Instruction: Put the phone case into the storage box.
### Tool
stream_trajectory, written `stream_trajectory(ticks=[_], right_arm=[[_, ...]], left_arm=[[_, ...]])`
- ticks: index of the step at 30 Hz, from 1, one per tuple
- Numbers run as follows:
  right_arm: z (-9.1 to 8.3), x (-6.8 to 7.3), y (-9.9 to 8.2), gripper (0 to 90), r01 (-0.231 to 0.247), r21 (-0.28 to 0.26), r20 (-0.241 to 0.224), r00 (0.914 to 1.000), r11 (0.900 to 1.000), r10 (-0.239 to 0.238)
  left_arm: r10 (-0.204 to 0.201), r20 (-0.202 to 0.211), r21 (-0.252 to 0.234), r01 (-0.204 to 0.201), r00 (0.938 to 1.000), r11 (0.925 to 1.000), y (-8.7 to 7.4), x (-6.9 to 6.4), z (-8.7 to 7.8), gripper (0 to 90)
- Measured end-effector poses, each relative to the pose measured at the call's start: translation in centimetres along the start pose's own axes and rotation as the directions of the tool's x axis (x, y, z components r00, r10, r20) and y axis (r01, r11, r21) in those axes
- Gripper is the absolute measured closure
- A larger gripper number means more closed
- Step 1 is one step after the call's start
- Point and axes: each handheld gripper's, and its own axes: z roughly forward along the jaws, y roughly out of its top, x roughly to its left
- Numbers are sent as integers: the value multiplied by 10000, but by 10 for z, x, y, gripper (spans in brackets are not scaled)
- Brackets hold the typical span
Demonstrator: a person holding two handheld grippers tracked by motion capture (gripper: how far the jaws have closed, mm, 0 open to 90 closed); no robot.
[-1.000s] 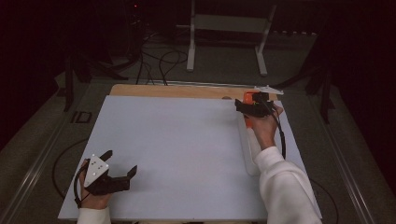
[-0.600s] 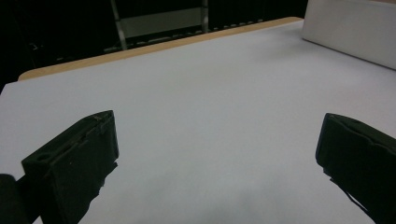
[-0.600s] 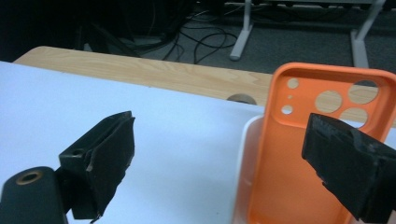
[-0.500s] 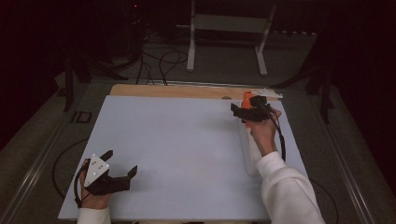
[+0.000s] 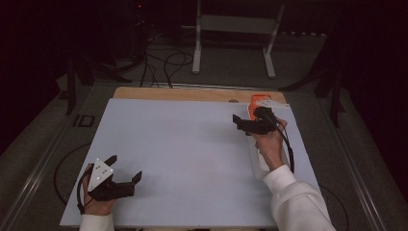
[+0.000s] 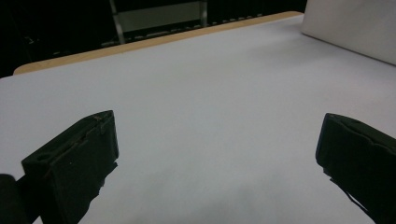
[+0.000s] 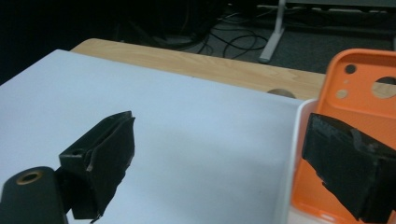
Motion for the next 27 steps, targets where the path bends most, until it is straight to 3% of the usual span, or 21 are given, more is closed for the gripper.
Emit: stream_trajectory(ticks=[17,27], right_arm=[[-29,28,-18,96,532,-349,-1159,9916,9980,-569],[-43,32,-33,95,458,-625,-1669,9844,9970,-557]], left_arm=[[-82,216,236,77,9997,9997,1,1,1,0],[-119,398,402,103,9991,9991,3,1,2,0]])
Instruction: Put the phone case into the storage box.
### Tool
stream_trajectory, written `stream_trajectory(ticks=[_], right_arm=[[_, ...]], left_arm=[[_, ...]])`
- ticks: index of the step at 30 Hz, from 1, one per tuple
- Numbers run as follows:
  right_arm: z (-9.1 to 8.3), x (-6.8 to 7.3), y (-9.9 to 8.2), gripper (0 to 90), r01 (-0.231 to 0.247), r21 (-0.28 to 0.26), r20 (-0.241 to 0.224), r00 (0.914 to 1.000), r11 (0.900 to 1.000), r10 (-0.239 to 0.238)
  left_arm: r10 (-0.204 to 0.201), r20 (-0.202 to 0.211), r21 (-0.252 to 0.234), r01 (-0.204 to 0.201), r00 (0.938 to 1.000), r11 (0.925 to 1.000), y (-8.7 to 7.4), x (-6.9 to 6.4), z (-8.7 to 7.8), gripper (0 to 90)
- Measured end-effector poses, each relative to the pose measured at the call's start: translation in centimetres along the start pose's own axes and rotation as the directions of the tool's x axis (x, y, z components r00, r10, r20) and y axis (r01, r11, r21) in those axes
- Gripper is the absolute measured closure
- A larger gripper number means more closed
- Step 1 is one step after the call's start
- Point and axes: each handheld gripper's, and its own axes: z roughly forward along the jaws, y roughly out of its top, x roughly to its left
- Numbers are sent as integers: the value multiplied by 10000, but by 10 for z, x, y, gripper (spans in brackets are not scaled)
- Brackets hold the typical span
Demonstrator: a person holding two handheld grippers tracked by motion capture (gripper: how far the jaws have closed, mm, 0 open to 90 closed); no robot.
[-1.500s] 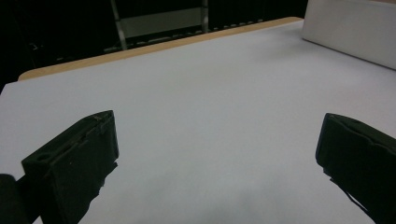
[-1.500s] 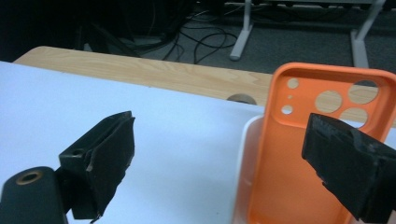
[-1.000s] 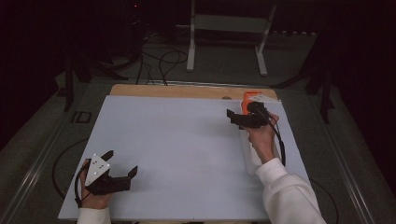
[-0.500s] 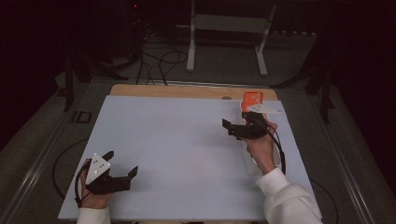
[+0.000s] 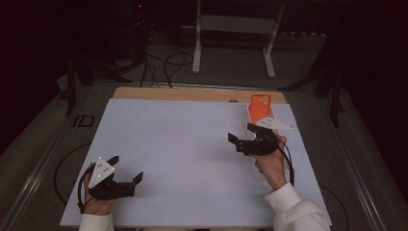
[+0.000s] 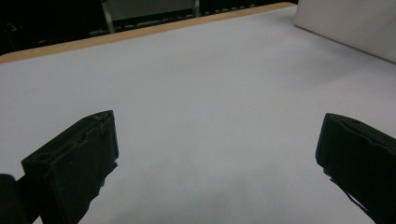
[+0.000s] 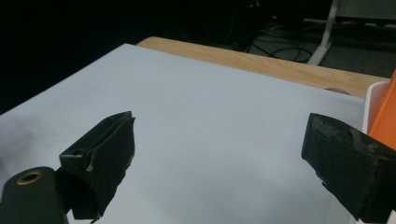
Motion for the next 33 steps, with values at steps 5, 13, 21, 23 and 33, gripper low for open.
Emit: stream_trajectory(ticks=[5,13,21,23,33], right_arm=[[-9,2,-13,95,-49,-77,-268,9996,10000,46],[-19,10,-32,95,272,-316,-838,9960,9991,-297],[-27,16,-57,96,515,-521,-1089,9924,9973,-570],[-28,15,-63,96,557,-568,-1066,9924,9968,-616],[-38,23,-81,98,1133,-1163,-1169,9850,9867,-1269]], left_arm=[[-83,23,36,83,10000,10000,1,1,0,0],[-50,101,-9,50,9999,10000,3,1,-2,0],[-28,210,-136,31,9998,9999,4,1,-4,0],[26,242,-157,-22,9997,9999,4,1,-4,0],[112,333,-304,-102,9994,9995,2,-1,-4,1]])
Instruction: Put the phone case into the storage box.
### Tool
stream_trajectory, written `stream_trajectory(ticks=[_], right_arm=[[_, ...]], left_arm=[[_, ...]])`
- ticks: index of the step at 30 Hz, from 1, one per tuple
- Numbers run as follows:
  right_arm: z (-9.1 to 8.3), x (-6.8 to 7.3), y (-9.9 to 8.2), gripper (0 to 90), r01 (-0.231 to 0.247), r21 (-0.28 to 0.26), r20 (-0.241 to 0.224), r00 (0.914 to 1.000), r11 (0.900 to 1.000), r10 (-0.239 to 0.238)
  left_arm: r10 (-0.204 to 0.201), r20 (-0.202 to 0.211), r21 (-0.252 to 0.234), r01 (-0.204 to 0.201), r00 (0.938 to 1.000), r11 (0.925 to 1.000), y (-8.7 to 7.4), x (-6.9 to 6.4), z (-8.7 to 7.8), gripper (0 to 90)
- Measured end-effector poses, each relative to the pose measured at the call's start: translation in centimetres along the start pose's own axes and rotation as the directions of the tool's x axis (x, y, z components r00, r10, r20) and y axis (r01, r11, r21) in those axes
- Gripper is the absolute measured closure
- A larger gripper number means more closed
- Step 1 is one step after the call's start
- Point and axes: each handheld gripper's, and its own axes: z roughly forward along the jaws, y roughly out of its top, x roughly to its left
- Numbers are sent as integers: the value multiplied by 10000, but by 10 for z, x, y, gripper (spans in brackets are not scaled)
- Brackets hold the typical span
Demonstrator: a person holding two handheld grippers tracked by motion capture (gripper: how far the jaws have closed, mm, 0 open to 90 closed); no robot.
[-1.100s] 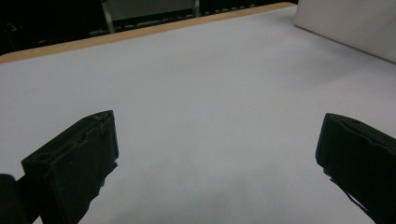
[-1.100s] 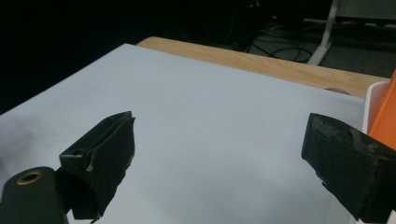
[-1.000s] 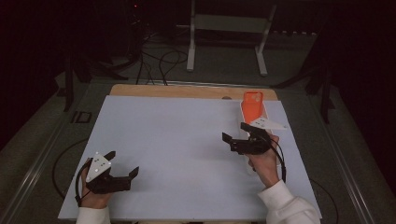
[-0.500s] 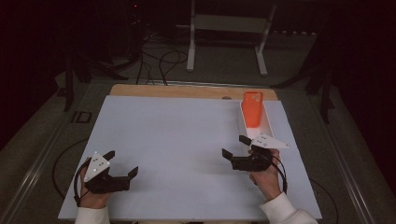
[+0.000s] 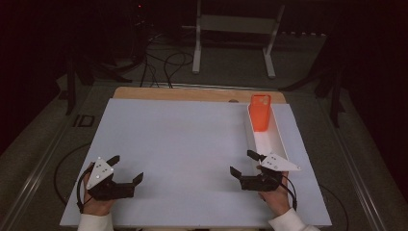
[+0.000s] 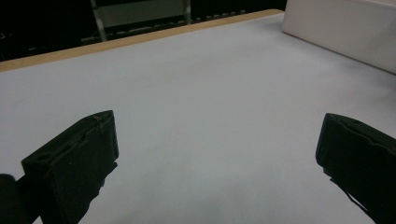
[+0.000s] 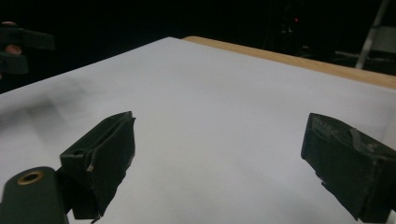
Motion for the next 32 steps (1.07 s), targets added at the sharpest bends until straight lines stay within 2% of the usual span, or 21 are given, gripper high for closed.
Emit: stream_trajectory(ticks=[7,14,32], right_arm=[[-1,3,-7,101,-108,-97,-112,9999,9999,107],[-4,8,-14,101,133,-172,-60,9999,9998,-134],[-7,7,-19,102,212,-155,-65,9998,9997,-213]], left_arm=[[88,68,-1,-88,9999,10000,0,-2,0,1],[168,166,-86,-166,9997,9998,1,-4,0,0],[368,429,65,-371,9984,9993,0,-11,5,0]])
